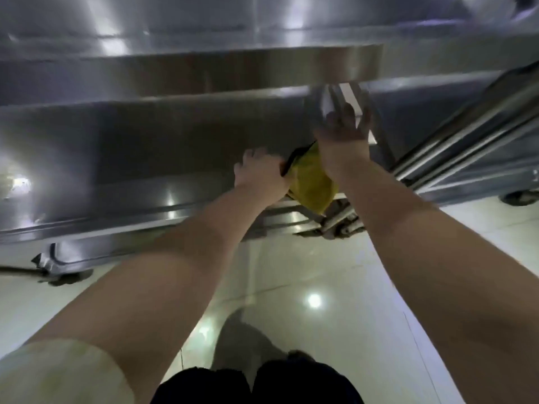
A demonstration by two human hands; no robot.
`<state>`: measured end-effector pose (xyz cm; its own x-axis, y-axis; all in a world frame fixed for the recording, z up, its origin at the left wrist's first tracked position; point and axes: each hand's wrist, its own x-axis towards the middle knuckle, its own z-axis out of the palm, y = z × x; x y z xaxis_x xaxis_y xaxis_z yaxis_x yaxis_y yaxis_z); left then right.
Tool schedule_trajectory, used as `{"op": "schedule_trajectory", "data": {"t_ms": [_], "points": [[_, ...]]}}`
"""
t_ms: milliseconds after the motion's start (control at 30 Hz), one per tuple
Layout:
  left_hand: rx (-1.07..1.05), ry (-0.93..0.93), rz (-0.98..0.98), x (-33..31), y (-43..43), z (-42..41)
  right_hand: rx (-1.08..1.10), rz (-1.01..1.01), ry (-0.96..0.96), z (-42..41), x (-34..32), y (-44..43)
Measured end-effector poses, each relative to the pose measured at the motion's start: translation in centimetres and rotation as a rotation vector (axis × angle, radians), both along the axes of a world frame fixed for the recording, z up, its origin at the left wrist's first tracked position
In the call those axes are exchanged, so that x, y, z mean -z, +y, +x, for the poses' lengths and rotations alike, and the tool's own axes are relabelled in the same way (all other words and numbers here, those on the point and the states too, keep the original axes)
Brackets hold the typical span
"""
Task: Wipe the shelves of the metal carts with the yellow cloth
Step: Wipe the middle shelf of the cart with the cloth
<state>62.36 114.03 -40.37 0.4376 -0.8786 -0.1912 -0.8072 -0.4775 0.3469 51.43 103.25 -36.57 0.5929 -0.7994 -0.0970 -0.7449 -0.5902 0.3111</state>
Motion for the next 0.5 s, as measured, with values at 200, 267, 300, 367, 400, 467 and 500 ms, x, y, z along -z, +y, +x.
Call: {"op": "schedule_trajectory", "data": {"t_ms": [200, 267, 300, 367, 400, 467, 500], "points": [[-0.012, -0.234, -0.195, 5.1, -0.5, 8.7, 0.319, 0.272, -0.348, 1.9, 8.2, 1.6], [0.027, -0.25, -0.115, 5.9, -0.3, 10.8, 0.265, 0.265, -0.321, 2.0, 8.6, 0.8], [0.019, -0.227, -0.094, 6.1, -0.1, 11.4, 0.22, 0.27, -0.313, 1.8, 8.6, 0.2], [-0.011, -0.185, -0.077, 6.2, 0.1, 11.5, 0.118, 0.289, -0.323, 0.8, 8.1, -1.3], [-0.007, -0.197, -0.063, 6.2, 0.0, 11.4, 0.086, 0.292, -0.335, 0.3, 7.7, -2.1], [0.008, -0.228, -0.048, 6.1, -0.1, 11.2, 0.094, 0.207, -0.316, -0.3, 7.1, -3.3], [0.01, -0.244, -0.055, 6.2, -0.1, 11.3, 0.138, 0.146, -0.267, -0.3, 7.1, -3.4]]}}
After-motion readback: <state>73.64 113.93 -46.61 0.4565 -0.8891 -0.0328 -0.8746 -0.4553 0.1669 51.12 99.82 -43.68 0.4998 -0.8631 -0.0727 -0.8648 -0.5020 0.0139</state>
